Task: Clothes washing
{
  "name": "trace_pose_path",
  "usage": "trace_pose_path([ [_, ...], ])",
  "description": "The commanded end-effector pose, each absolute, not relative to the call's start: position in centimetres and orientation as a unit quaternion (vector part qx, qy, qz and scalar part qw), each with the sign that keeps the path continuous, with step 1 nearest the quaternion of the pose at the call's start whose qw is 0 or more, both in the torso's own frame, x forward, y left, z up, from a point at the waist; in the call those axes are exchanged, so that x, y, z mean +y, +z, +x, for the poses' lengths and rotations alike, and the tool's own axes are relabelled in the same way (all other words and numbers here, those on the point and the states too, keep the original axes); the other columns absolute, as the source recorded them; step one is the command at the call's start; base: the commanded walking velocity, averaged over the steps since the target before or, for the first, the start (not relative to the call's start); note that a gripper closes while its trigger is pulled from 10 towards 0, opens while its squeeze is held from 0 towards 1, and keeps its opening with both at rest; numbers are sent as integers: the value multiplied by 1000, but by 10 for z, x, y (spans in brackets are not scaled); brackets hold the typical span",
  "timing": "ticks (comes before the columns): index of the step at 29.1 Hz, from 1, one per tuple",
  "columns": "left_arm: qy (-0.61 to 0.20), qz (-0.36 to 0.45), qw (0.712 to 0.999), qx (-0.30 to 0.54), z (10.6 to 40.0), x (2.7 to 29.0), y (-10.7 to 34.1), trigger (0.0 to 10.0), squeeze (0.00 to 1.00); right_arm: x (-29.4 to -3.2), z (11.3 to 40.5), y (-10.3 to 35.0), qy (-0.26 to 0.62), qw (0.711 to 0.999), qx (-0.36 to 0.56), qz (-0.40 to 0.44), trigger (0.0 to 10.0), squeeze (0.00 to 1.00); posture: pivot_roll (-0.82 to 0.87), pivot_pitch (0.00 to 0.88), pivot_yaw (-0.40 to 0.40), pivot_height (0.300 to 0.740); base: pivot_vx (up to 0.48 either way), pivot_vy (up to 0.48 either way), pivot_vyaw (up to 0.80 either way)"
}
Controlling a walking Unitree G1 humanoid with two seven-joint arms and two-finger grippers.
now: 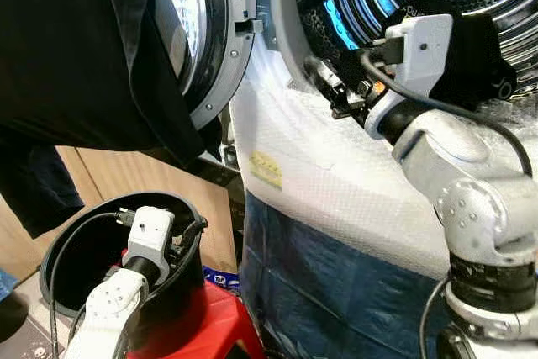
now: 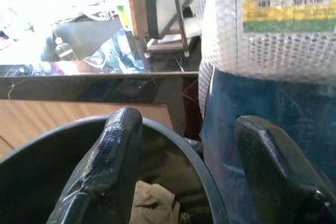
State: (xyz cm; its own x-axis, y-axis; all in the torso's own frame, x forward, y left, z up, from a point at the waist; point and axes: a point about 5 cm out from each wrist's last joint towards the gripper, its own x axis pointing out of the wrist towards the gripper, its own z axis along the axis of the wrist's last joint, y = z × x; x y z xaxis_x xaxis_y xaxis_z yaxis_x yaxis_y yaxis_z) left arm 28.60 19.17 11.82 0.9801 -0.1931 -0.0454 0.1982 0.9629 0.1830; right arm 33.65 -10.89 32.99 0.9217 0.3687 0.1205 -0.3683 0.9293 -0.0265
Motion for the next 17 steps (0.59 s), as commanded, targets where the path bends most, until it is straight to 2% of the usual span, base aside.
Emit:
trace_pose_path([
  [1, -96, 94, 991, 20, 288, 193, 117, 10000, 0, -114, 345, 331, 160, 986, -43, -10, 10000, 0, 144, 0, 102, 740, 0, 0, 0],
  [6, -96, 95, 991, 19, 290, 194, 119, 10000, 0, -118, 355, 329, 141, 990, -13, -11, 10000, 0, 139, 0, 107, 740, 0, 0, 0],
  [12, -95, 94, 991, 19, 291, 196, 120, 10000, 0, -120, 364, 331, 158, 987, 32, -4, 10000, 0, 136, 0, 104, 740, 0, 0, 0],
  [17, -93, 94, 991, 20, 289, 196, 118, 10000, 0, -131, 381, 336, 131, 990, 41, 6, 10000, 0, 138, 0, 100, 740, 0, 0, 0],
])
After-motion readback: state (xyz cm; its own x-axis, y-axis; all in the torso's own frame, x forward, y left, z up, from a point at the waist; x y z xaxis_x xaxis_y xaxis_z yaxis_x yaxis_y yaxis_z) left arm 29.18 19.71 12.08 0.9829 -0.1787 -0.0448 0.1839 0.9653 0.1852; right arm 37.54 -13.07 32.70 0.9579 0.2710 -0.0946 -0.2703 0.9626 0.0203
